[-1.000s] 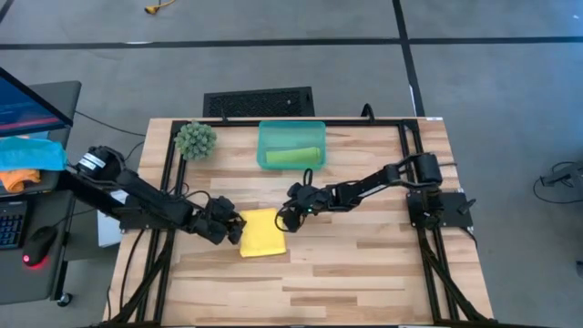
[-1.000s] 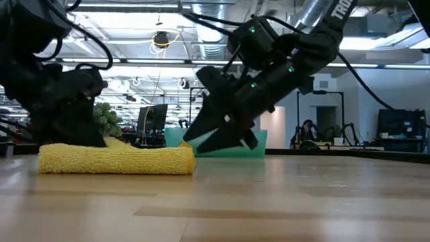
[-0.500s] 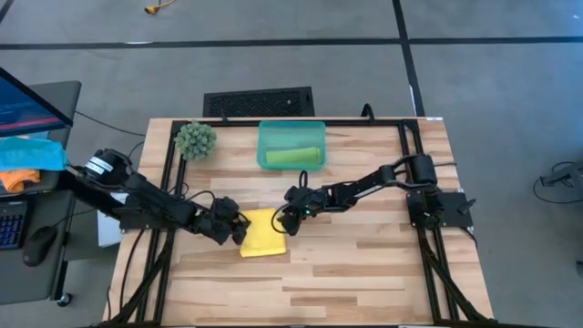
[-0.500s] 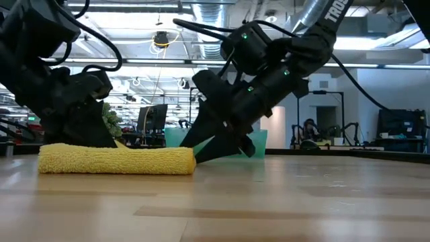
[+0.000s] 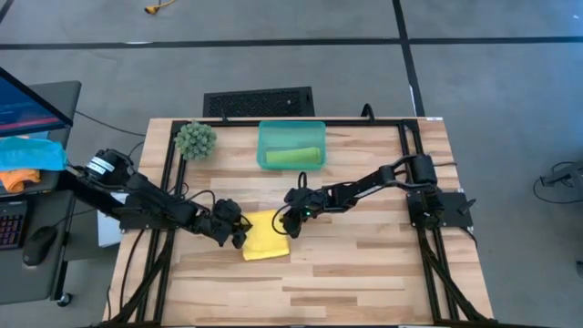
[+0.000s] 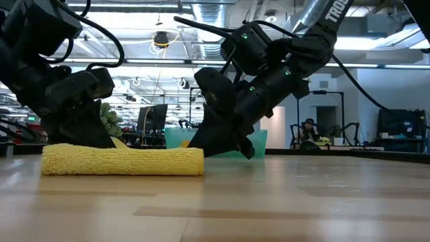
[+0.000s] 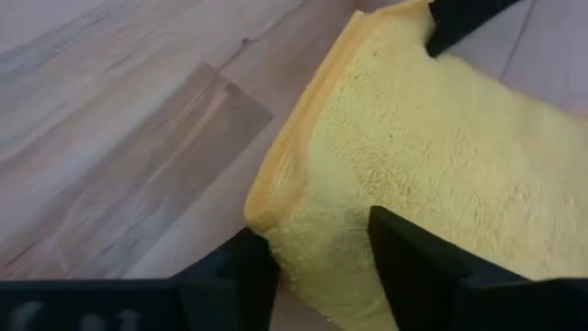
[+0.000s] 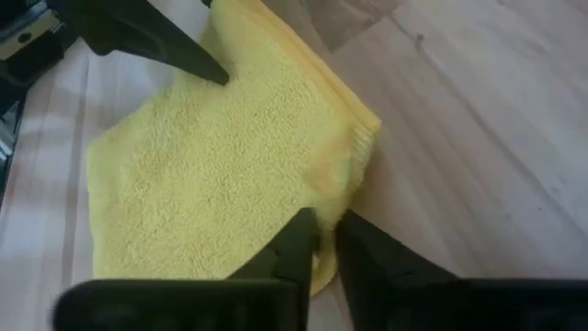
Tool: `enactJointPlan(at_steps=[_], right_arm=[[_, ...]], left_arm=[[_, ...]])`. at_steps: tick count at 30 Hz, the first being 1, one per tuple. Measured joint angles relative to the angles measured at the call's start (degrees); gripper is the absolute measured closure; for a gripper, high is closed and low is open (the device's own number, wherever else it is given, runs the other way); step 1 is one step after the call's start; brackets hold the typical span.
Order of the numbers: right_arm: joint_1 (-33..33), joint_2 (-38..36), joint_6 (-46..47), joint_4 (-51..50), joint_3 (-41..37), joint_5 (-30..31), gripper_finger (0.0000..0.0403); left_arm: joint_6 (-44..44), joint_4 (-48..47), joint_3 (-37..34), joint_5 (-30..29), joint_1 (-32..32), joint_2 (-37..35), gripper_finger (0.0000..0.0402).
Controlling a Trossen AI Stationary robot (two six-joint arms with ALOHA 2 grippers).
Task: Roll microfiber towels into tight, uniform cylinder then place into a basket
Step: Roll the yellow microfiber cloth
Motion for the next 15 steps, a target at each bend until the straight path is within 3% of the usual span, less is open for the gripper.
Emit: enactJointPlan(at_steps=[6, 10, 15], right_arm=[[0.26, -0.04, -3.93, -0.03, 0.0, 0.04, 0.0385], [1.1, -0.09, -8.09, -0.05, 0.0, 0.04, 0.0393], [1.98, -0.09, -13.43, -0.23, 0.0, 0.43, 0.0389]], left_arm=[[2.21, 0.09, 0.0, 0.38, -0.29, 0.0, 0.0327], [4.34, 0.12, 0.07, -0.42, -1.29, -0.02, 0.0384], [10.24, -0.02, 1.19, -3.0, -3.54, -0.04, 0.0392]])
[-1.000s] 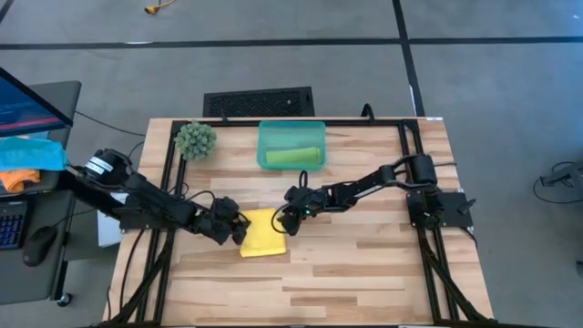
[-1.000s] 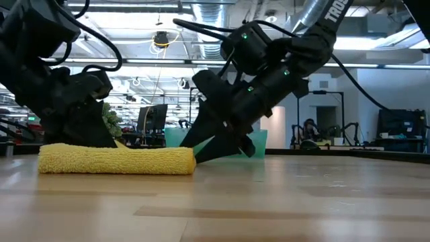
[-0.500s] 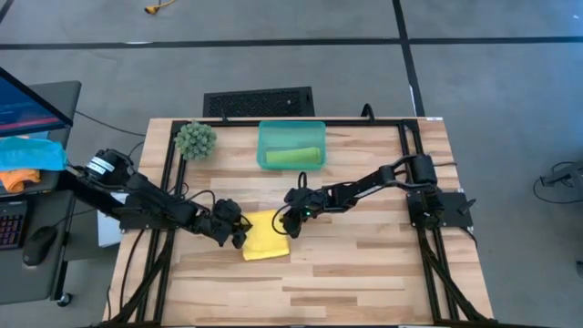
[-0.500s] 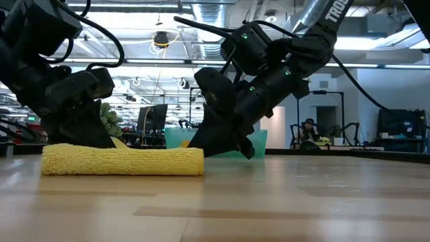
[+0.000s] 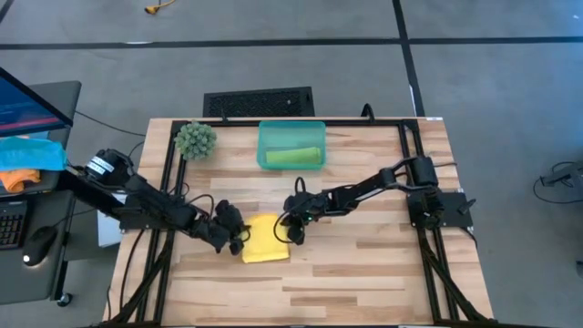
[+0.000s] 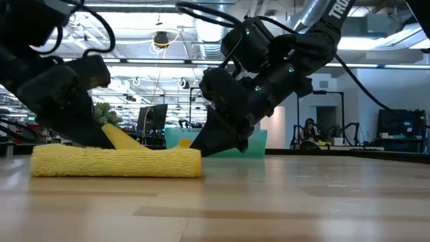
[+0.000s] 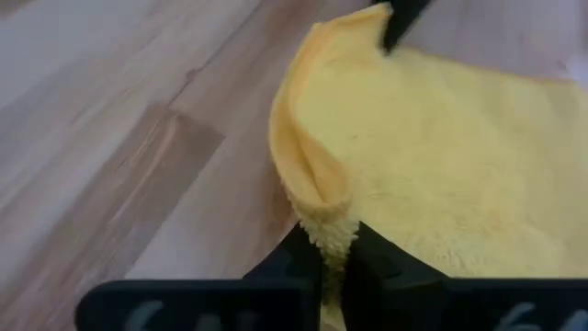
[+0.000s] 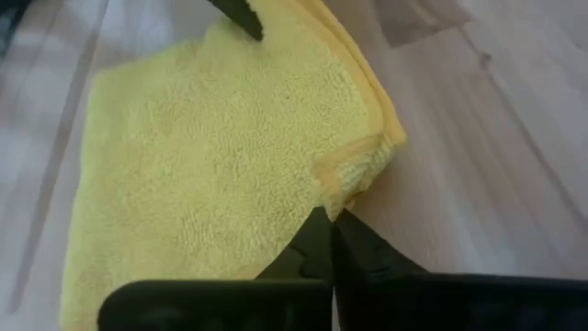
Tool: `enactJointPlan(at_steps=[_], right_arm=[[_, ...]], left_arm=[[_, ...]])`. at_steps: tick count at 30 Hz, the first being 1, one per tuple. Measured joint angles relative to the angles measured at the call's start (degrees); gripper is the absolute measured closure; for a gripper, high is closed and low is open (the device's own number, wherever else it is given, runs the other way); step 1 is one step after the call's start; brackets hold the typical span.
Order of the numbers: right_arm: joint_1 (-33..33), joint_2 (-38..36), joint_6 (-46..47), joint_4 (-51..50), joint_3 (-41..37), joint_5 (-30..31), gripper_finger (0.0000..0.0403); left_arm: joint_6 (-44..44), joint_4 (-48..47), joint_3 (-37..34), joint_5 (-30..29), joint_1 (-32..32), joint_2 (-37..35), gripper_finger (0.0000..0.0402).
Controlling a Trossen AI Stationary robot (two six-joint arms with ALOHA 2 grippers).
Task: Roll microfiber towels into tight, uniform cylinder then place into a basket
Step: Roll the yellow microfiber cloth
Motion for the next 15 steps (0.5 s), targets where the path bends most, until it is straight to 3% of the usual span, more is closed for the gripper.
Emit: enactJointPlan(at_steps=[8, 15], right_arm=[[3.79, -0.04, -10.49, -0.17, 0.0, 8.08, 0.0394], [7.4, -1.05, -19.01, -0.82, -0.03, 17.88, 0.0399]], left_arm=[[9.82, -0.39, 3.2, -1.15, -2.88, -0.02, 0.0398], [13.17, -7.61, 6.48, -1.28, -4.34, -0.07, 0.0398]])
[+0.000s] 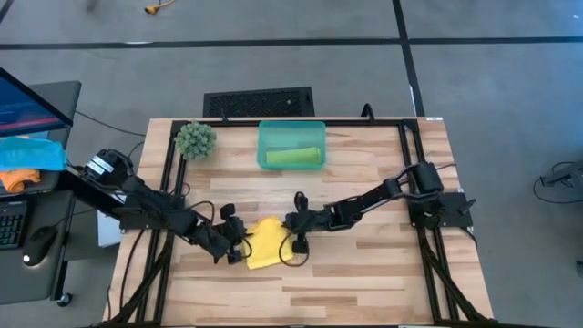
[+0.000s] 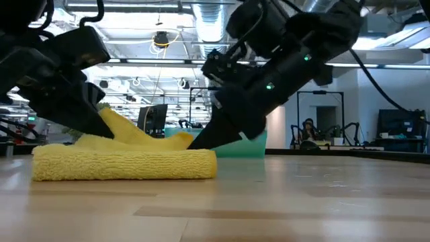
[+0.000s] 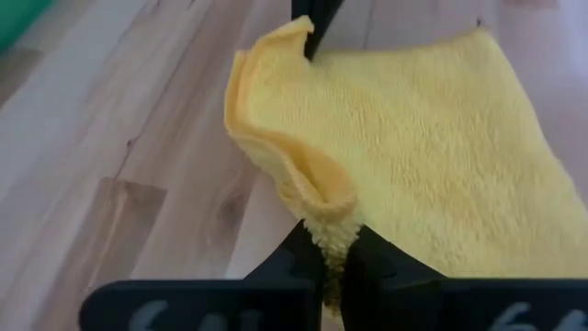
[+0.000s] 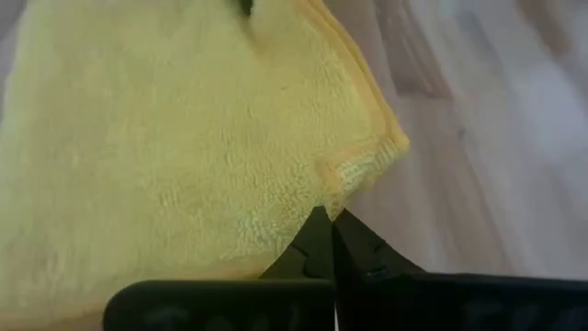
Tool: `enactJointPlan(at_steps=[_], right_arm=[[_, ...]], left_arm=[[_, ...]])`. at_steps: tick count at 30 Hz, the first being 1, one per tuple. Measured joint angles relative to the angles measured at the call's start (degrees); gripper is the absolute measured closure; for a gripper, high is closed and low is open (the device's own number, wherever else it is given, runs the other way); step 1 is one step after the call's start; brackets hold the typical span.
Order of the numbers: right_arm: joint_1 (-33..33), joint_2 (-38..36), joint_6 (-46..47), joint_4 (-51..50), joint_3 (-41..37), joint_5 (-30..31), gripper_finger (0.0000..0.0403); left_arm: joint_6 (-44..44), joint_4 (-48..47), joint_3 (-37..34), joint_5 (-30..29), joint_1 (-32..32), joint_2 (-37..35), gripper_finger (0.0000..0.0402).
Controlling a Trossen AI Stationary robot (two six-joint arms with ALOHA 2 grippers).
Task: Roll microfiber towels into tight, uniform cylinder then place into a basket
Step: Roll the yellow microfiber cloth
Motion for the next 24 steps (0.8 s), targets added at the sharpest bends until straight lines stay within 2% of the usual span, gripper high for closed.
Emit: enactJointPlan(at_steps=[7, 14, 24], right_arm=[[4.65, -0.56, -9.98, -1.96, -0.02, 7.49, 0.0398], [8.96, -0.56, -19.99, -3.55, 0.09, 17.76, 0.0397], [10.66, -0.56, -29.73, -3.81, 0.14, 23.92, 0.0396]], left_arm=[[10.33, -3.41, 3.26, -0.04, -2.37, 0.0, 0.0398], [18.07, -8.45, 7.2, -0.45, -4.52, 0.0, 0.0398], [19.09, -11.82, 8.96, -0.04, -4.66, 0.0, 0.0398]])
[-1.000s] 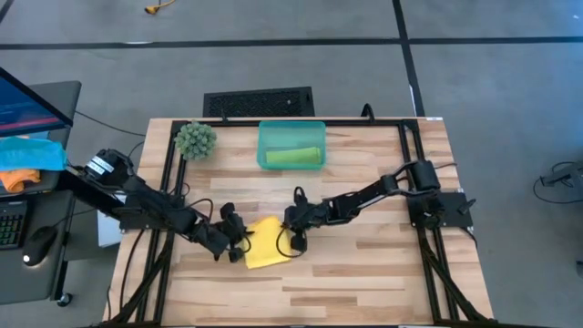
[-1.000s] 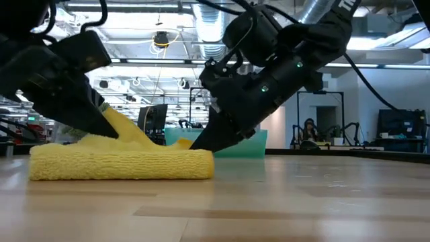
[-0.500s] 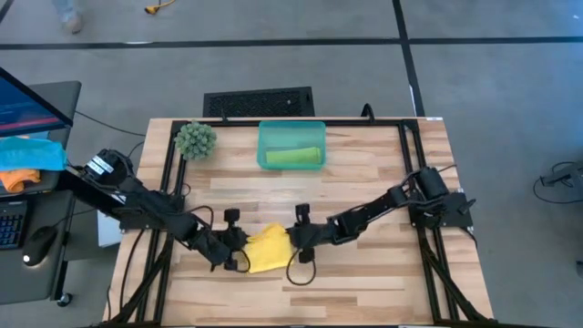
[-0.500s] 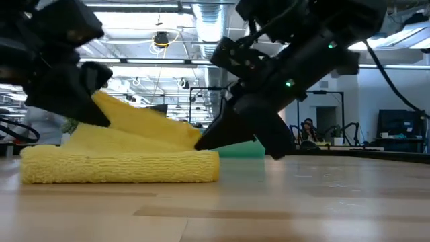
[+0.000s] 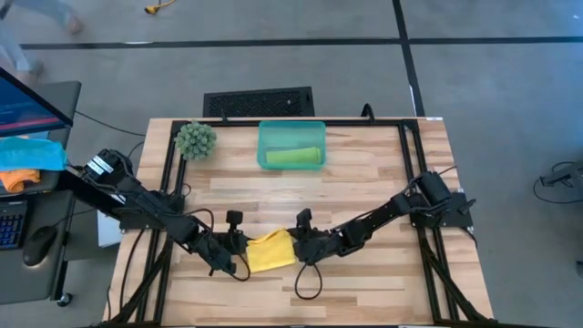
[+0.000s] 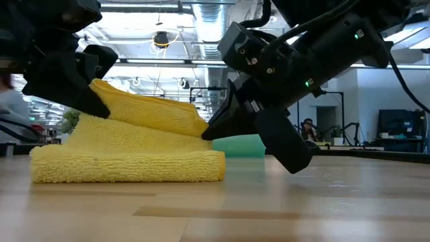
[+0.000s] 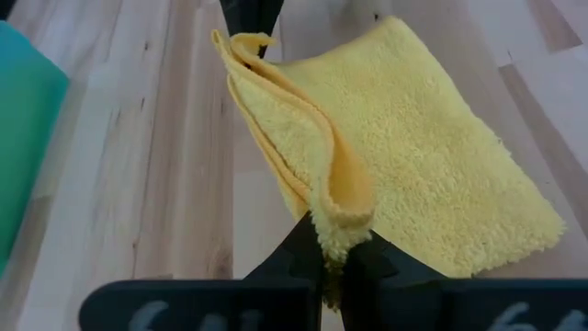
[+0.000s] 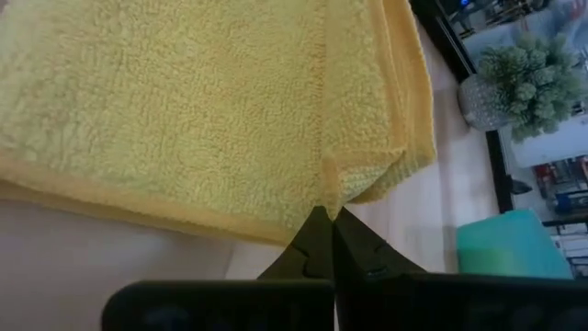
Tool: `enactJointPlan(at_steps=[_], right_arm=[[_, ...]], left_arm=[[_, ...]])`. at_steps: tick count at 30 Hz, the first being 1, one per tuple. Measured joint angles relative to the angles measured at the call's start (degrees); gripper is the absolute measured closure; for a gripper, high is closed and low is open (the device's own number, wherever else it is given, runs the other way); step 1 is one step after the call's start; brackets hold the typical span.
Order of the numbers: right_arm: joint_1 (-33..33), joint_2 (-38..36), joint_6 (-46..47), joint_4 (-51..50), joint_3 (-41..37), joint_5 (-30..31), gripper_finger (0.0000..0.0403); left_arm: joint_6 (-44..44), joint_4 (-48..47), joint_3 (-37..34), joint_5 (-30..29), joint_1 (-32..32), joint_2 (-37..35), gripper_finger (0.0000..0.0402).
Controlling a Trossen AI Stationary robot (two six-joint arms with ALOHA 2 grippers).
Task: Roll microfiber towels into tight, uniform cylinder then place into a basket
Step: Roll the yellow microfiber cloth
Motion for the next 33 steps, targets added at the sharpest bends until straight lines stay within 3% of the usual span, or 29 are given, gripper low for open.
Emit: enactJointPlan(at_steps=[5, 10, 24, 33], right_arm=[[-0.15, 0.0, -0.91, -0.12, 0.0, 0.23, 0.0396], [-0.54, 0.05, -2.91, -0.4, 0.0, 1.38, 0.0397], [-0.92, 0.09, -0.79, -5.14, 0.45, 1.25, 0.0396], [-0.25, 0.17, 2.65, -12.01, 4.2, 1.35, 0.0358]], left_arm=[[0.9, 0.23, 0.03, 0.11, 0.0, 0.59, 0.0399], [1.67, 0.14, 1.22, -1.38, 0.0, 7.39, 0.04], [8.31, -19.11, 19.1, -3.1, -0.12, 23.23, 0.0401], [10.88, -25.36, 23.62, -2.78, -0.15, 27.02, 0.0401]])
